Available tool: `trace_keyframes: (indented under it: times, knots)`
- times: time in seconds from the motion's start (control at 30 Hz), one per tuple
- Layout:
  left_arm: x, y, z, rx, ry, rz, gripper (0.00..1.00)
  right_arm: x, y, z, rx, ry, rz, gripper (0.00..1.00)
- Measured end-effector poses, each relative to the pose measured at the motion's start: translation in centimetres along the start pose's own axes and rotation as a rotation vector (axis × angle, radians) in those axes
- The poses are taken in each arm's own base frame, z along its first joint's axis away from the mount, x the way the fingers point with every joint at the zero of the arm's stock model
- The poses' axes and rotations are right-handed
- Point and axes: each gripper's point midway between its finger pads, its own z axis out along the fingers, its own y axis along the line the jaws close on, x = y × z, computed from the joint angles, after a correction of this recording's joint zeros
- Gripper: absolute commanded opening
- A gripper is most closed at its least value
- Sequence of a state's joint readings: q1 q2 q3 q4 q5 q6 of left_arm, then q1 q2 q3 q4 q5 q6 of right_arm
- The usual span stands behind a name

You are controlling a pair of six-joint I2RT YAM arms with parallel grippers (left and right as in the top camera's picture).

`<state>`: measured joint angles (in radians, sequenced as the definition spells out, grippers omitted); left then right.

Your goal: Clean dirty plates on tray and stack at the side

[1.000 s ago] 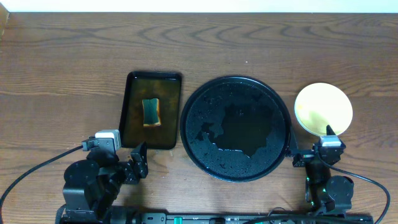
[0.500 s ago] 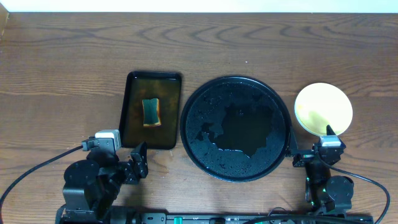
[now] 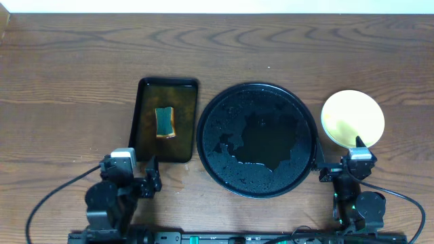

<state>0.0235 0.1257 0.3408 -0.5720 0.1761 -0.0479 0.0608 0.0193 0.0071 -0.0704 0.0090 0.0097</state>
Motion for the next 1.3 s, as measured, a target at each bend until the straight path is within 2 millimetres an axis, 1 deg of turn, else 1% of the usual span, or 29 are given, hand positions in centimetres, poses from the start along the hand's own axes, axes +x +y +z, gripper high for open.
trace_keyframes:
  times: [0.03, 0.13, 0.2, 0.27, 0.3, 1.3]
  knots:
    - [0.4, 0.1, 0.5, 0.000, -0.018, 0.000, 0.80, 0.0, 0.0, 0.0, -0.001, 0.000, 0.000, 0.99]
    - [0.3, 0.5, 2.1, 0.008, -0.126, 0.009, 0.80, 0.0, 0.0, 0.0, -0.002, 0.000, 0.000, 0.99]
    - [-0.3, 0.5, 2.9, 0.018, -0.212, 0.020, 0.80, 0.0, 0.0, 0.0, -0.002, 0.000, 0.000, 0.99]
    - [-1.9, 0.4, 2.9, 0.026, -0.311, 0.032, 0.80, 0.0, 0.0, 0.0, -0.002, 0.000, 0.000, 0.99]
    - [-2.0, 0.4, 3.1, 0.027, -0.328, 0.035, 0.80, 0.0, 0.0, 0.0, -0.002, 0.000, 0.000, 0.99]
    - [-2.0, 0.6, 3.2, 0.016, -0.337, 0.059, 0.80, 0.0, 0.0, 0.0, -0.002, 0.000, 0.000, 0.99]
